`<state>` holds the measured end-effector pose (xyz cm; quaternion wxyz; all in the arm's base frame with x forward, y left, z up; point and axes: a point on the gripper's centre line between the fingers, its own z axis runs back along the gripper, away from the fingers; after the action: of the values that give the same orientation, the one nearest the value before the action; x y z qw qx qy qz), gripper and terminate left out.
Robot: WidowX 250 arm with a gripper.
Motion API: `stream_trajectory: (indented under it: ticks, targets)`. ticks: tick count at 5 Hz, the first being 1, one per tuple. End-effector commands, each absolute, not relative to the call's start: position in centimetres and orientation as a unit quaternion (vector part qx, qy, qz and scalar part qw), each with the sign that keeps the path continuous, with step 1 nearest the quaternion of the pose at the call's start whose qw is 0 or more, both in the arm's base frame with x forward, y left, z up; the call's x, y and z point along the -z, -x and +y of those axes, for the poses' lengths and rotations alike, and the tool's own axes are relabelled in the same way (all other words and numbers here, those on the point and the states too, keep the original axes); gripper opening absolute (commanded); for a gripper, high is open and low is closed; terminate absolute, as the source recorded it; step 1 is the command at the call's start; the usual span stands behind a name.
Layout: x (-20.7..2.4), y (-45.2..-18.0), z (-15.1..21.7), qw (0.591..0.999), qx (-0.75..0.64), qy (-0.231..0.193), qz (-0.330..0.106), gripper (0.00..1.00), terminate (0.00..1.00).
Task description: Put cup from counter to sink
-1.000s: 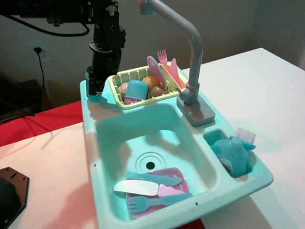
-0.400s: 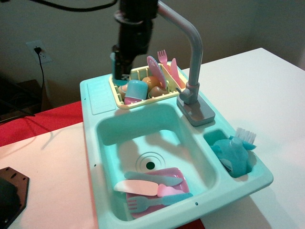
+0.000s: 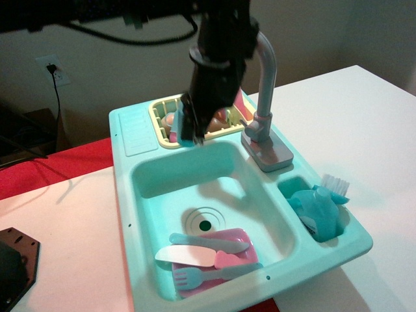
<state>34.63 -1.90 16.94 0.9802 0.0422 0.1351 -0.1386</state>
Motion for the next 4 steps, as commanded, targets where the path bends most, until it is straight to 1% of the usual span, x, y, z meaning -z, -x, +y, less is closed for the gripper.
stream_trajectory:
  ticks: [1, 2, 3, 4]
  targets:
    - [-14.0, -34.9, -4.5, 0.981, 0.142, -0.048, 0.125, 0.00, 0.00]
    - [-10.7, -35.0, -5.1, 0.978, 0.144, -0.056, 0.140, 0.00, 0.00]
    - [-8.5, -34.7, -5.1, 0.977, 0.142, -0.063, 0.147, 0.00, 0.00]
    - [-7.7, -34.2, -4.8, 0.977, 0.134, -0.071, 0.150, 0.00, 0.00]
